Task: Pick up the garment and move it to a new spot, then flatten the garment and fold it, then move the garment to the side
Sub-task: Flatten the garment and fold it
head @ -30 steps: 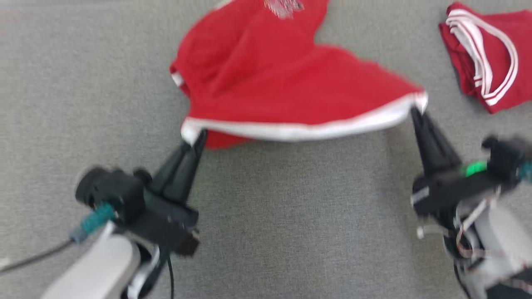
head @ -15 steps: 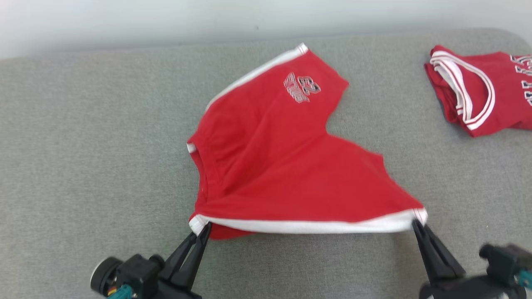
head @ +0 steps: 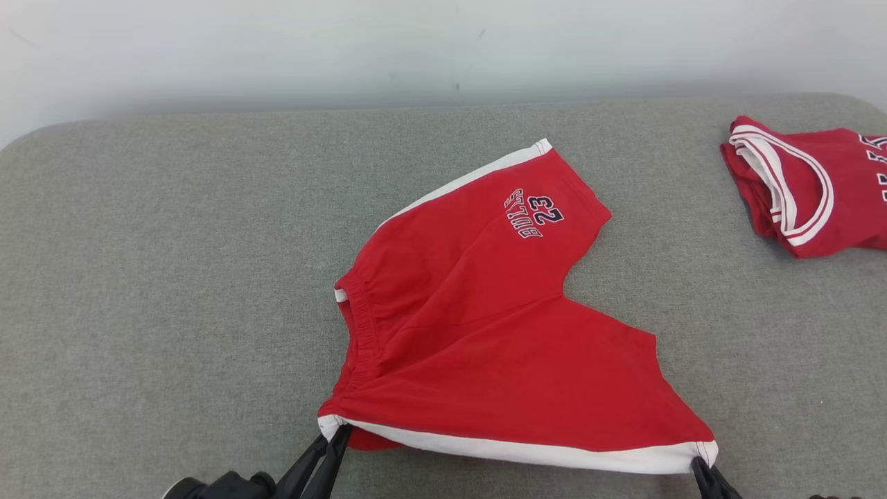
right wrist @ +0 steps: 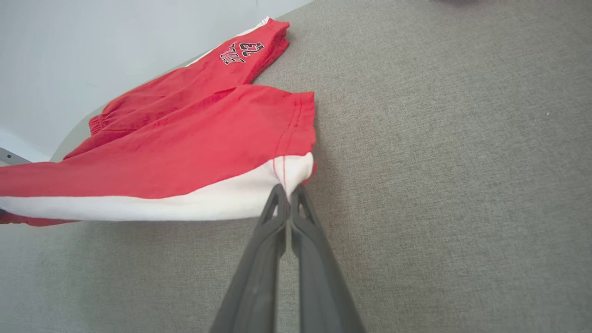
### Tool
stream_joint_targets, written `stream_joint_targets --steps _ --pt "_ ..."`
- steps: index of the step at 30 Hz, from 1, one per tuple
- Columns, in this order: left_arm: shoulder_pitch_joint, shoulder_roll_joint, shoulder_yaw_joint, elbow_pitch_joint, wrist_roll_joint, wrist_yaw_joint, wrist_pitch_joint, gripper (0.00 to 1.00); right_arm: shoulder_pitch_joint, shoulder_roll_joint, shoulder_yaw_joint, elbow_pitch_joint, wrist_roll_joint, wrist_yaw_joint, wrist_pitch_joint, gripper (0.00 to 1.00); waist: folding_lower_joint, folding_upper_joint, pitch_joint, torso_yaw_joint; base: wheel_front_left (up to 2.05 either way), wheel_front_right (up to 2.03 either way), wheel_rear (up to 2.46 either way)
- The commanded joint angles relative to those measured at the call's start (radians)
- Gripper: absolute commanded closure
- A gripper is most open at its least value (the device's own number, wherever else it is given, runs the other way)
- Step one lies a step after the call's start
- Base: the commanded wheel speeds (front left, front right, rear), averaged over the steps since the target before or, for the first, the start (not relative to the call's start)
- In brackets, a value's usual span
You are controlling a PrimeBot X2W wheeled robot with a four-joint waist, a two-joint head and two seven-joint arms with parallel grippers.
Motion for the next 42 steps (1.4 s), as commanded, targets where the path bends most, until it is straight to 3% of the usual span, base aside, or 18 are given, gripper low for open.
stream_joint_targets --steps 1,13,19,28,42 --pt "0.012 -0.011 0.01 0.004 0.012 -0.007 -0.003 1.0 -0.008 0.0 -0.004 -0.009 -0.01 -0.003 0.0 1.0 0.0001 0.0001 -0.001 0.001 0.0 0.0 0.0" --pt "-0.047 -0.076 0.037 0.005 0.091 -0.054 -0.003 1.0 -0.221 -0.118 -0.009 0.016 -0.029 -0.003 0.022 1.0 0.0001 0.0001 -0.001 0.036 0.0 0.0 0.0" --pt "-0.135 -0.121 0.018 0.037 0.111 -0.079 -0.003 1.0 -0.425 -0.196 0.032 0.12 -0.026 -0.003 0.054 1.0 0.0001 0.0001 0.032 0.071 0.0 0.0 0.0" --pt "-0.286 -0.191 0.02 0.138 0.111 -0.103 -0.003 1.0 -0.774 -0.26 0.11 0.37 -0.026 -0.003 0.058 1.0 0.0001 0.0001 0.104 0.124 0.0 0.0 0.0" --pt "-0.513 -0.274 0.006 0.307 0.091 -0.115 -0.003 1.0 -1.233 -0.276 0.215 0.83 -0.052 -0.003 0.04 1.0 0.0001 0.0001 0.226 0.191 0.0 0.0 0.0"
